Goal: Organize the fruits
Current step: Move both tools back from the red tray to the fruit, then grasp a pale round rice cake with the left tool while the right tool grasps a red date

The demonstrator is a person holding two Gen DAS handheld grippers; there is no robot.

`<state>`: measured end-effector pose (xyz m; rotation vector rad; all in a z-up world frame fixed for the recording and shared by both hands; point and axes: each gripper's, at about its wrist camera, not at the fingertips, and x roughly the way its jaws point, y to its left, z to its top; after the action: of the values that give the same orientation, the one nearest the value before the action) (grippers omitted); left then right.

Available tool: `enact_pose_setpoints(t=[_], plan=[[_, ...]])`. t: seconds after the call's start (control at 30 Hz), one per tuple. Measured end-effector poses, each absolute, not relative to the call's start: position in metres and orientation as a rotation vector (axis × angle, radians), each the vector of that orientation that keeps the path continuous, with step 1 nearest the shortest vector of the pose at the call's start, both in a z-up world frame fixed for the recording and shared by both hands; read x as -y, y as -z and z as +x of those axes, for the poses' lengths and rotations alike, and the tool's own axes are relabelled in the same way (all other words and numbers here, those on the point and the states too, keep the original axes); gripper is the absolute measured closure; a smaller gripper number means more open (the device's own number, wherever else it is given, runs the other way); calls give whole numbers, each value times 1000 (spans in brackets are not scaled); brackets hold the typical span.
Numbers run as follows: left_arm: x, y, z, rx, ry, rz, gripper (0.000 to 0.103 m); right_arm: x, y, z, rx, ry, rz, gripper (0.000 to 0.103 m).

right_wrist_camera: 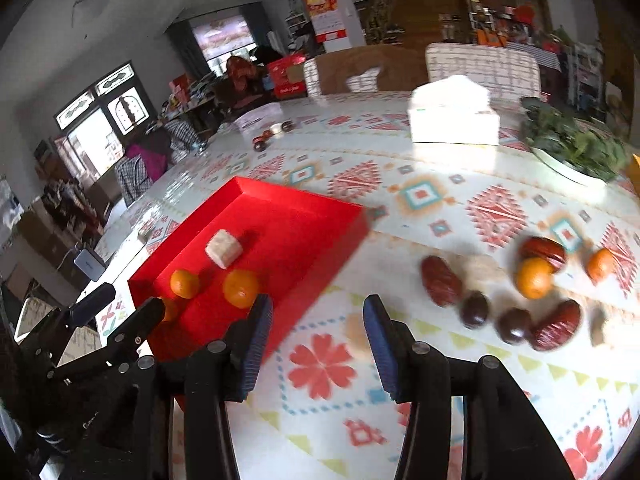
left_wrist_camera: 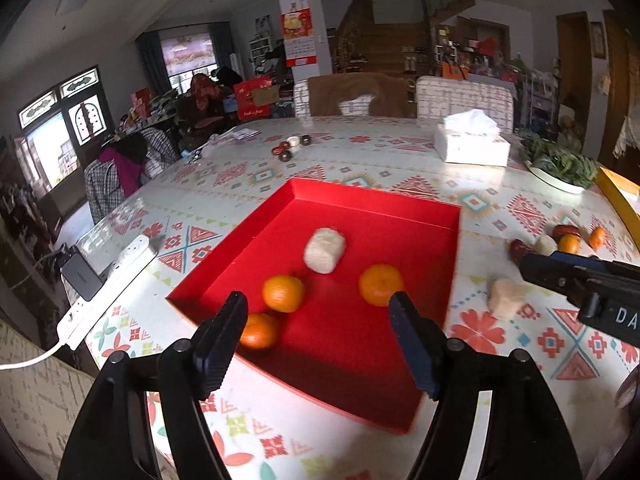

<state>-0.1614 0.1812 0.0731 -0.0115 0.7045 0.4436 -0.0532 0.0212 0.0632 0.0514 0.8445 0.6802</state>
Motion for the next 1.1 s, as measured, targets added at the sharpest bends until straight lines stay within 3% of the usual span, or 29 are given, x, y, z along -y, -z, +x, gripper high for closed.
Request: enact_pose_setpoints(t=[0.6,1.1], plan=[[-132,-66,-149,-751,-280,-55,30,132,-40,-34,-873,-434,238,50],[-107,-47,-115,-810,-139,-81,30,119,-18,12,-954,-395,213,50]])
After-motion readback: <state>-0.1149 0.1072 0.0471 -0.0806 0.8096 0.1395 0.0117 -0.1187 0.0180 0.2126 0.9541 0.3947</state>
